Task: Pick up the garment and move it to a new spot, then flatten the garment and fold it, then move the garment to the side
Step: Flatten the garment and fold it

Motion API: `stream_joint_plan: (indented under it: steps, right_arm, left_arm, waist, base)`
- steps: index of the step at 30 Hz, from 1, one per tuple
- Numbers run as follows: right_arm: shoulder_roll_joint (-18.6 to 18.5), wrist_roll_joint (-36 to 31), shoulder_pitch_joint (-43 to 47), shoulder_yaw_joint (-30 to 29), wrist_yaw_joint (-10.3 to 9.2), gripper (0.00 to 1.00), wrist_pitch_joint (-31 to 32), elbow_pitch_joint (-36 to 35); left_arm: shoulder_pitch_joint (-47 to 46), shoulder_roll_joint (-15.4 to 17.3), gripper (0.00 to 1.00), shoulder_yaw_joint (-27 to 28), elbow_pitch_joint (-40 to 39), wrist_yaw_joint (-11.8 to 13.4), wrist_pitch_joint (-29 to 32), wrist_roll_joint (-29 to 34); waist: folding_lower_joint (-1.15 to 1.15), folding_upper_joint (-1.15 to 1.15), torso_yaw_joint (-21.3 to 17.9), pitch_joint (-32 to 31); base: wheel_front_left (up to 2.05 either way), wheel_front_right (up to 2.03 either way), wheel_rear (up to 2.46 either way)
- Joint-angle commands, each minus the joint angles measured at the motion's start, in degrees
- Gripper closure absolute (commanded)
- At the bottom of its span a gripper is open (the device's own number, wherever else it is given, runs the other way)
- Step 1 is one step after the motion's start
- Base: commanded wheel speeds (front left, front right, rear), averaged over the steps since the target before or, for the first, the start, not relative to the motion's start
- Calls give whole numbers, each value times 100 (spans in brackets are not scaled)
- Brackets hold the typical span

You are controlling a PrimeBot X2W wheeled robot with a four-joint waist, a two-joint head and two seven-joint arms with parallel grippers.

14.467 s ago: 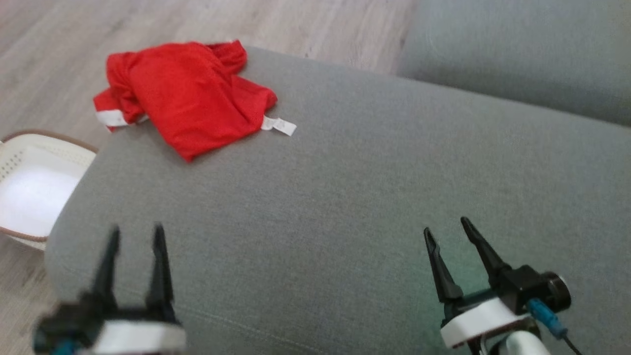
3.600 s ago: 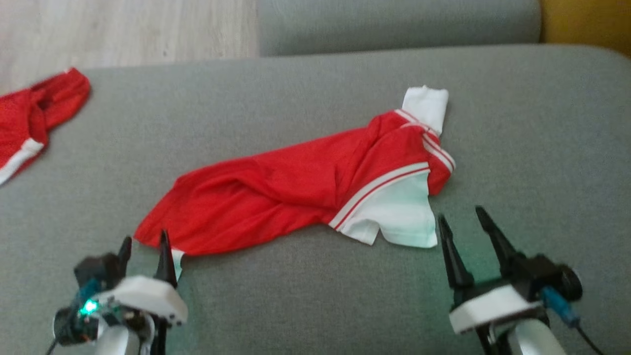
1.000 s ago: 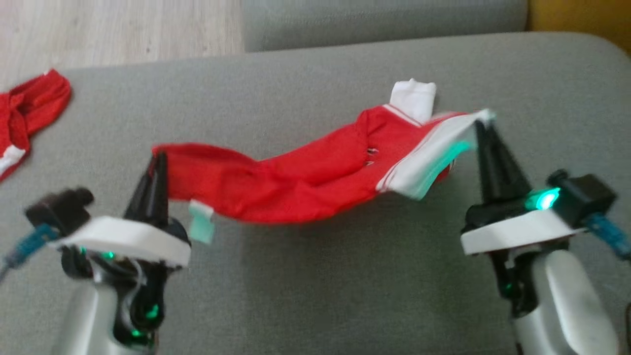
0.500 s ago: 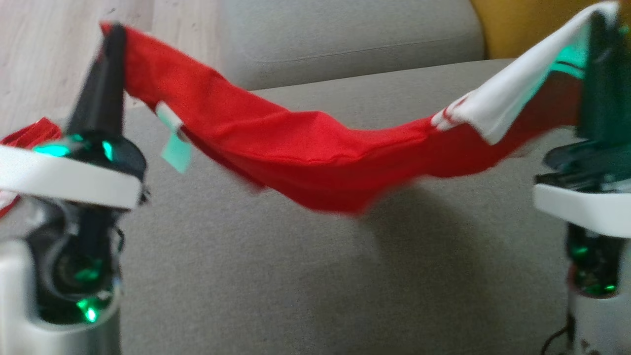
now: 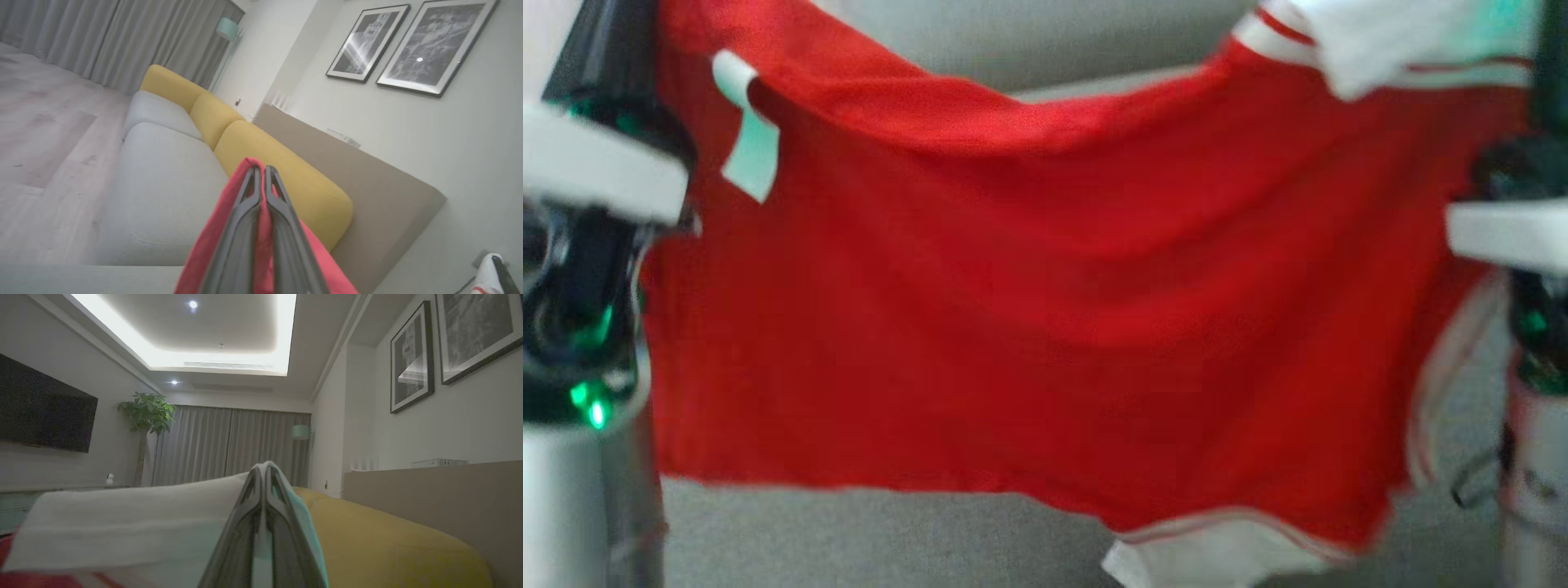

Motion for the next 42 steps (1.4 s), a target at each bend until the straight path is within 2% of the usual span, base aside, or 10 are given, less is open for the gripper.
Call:
stream_joint_plan:
  steps: [1, 7, 13, 17, 24, 30, 34, 42]
  right_arm:
    - [-10, 97, -518, 224, 23, 100, 48, 110]
    - [16, 47, -2338, 480, 23, 100, -323, 1865]
    - [279, -351, -4303, 122, 23, 100, -990, 3343]
    - [420, -546, -4808, 38, 23, 100, -1308, 3947]
    - [465, -556, -4318, 532, 23, 100, -1878, 4672]
    - [467, -327, -3613, 855, 23, 100, -2182, 4949]
    - [468, -103, -2532, 966, 23, 100, -2328, 4598]
    - [468, 85, -751, 666, 23, 100, -2341, 3473]
  left_arm:
    - [-509, 292, 100, 142, 68, -55, -31, 202]
    - [-2004, 508, 100, -12, 1471, -323, -626, 858]
    - [-3733, 400, 100, -287, 2994, -743, -1801, 1470]
    - [-4276, 372, 100, -512, 3889, -997, -2420, 1793]
    - [-4081, 484, 100, -742, 5039, -1404, -2988, 1972]
    - [-3488, 477, 100, -685, 5507, -1650, -3361, 1794]
    - [-2596, 467, 100, -606, 5486, -1843, -3657, 1549]
    - [-1050, 360, 100, -495, 4704, -1821, -3770, 1221]
  waist:
    - [0, 0, -27, 400]
    - [0, 0, -96, 1227]
    - [0, 0, -103, 1918]
    - [0, 0, -123, 2408]
    - [0, 0, -209, 3200]
    - [0, 0, -212, 3306]
    - [0, 0, -120, 3028]
    - [0, 0, 30, 2392]
  base:
    - [0, 0, 0]
    - [0, 0, 0]
    - [0, 0, 0]
    - [0, 0, 0]
    - [0, 0, 0]
    - [0, 0, 0]
    - [0, 0, 0]
    - [0, 0, 0]
